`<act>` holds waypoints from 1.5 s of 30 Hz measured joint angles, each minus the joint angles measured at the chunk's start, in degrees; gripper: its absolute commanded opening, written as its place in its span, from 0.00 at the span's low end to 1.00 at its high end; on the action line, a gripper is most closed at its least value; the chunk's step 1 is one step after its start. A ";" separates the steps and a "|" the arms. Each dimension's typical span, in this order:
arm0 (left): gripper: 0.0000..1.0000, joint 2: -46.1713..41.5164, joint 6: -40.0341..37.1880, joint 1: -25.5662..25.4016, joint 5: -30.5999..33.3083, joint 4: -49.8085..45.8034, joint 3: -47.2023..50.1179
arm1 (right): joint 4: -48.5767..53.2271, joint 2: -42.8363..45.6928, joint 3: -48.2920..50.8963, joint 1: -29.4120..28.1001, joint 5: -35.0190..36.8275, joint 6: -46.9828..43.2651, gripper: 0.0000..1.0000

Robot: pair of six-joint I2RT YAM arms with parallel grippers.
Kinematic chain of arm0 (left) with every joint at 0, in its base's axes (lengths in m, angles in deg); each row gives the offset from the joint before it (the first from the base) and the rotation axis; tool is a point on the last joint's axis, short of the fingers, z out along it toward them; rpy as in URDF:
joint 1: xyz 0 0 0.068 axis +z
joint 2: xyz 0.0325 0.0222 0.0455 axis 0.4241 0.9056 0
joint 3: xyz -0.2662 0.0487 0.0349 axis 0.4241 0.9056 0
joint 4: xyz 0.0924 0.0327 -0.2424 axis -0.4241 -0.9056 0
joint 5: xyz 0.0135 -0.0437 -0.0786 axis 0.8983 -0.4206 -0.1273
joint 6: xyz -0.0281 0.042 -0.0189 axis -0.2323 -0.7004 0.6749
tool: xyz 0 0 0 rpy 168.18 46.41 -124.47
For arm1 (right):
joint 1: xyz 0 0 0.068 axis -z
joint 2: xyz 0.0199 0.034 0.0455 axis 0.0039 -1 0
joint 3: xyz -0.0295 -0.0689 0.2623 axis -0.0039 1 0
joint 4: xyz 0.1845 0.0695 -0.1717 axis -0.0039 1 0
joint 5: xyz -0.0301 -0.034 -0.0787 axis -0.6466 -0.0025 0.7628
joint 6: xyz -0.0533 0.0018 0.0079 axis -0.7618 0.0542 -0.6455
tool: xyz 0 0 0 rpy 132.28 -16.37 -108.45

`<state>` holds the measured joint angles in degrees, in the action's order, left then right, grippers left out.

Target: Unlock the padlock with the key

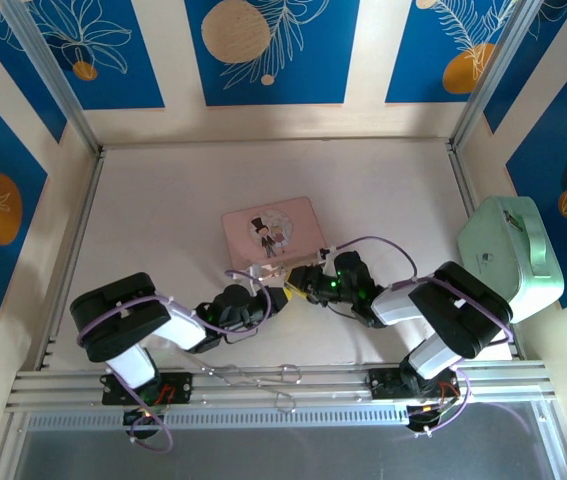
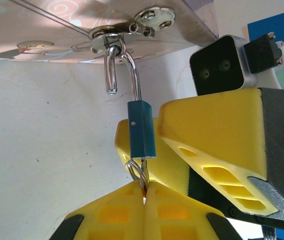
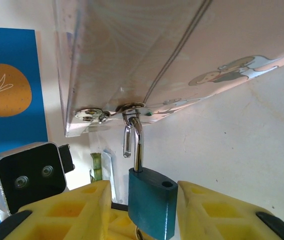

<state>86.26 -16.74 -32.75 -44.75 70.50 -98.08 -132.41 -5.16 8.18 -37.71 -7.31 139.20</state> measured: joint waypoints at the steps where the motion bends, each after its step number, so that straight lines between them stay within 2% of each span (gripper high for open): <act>1: 0.00 0.00 0.00 0.00 0.00 -0.02 0.00 | -0.42 0.00 0.04 0.00 0.07 -0.04 0.37; 6: 0.00 -0.04 0.22 0.11 0.04 -0.02 0.00 | -2.97 -1.09 0.28 -0.11 0.70 -0.13 0.37; 10: 0.00 -0.50 0.42 0.11 0.20 -0.33 0.00 | -5.20 -2.78 0.44 -0.33 1.18 -0.13 0.33; 22: 0.00 -1.90 0.42 0.11 0.72 -2.21 0.00 | -7.80 -4.61 0.37 -1.51 2.23 0.66 0.06; 24: 0.25 -1.90 0.39 0.22 0.79 -2.47 0.00 | -7.76 -4.70 0.35 -1.75 2.58 0.74 0.04; 25: 0.34 -1.90 0.57 0.24 0.81 -2.54 0.00 | -7.69 -4.76 0.31 -1.84 2.71 0.74 0.03; 27: 0.47 -2.23 0.02 0.26 0.66 -2.82 0.00 | -7.54 -4.92 0.07 -1.88 2.91 0.74 0.00; 29: 0.54 -3.63 -0.70 0.26 0.63 -3.91 -0.02 | -7.54 -4.92 0.04 -1.95 3.08 0.81 0.00; 34: 0.62 -14.47 -4.20 0.26 1.36 -14.93 -0.85 | -7.41 -4.92 -0.04 -2.58 4.20 0.94 0.00; 38: 0.65 -25.92 -7.39 0.83 4.02 -30.56 -5.88 | -6.29 -4.61 -0.07 -3.52 6.23 0.74 0.00; 41: 0.64 -31.52 -8.70 3.19 5.77 -43.12 -10.58 | -4.39 -3.28 -0.07 -4.50 8.07 0.46 0.00; 45: 0.63 -36.92 -9.92 7.69 6.82 -55.34 -11.76 | -2.34 -1.95 -0.37 -5.64 9.64 0.07 0.00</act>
<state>49.35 -26.66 -25.06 -37.93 15.16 -109.84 -134.74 -7.10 7.81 -43.35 2.33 139.26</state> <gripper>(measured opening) 0.637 0.104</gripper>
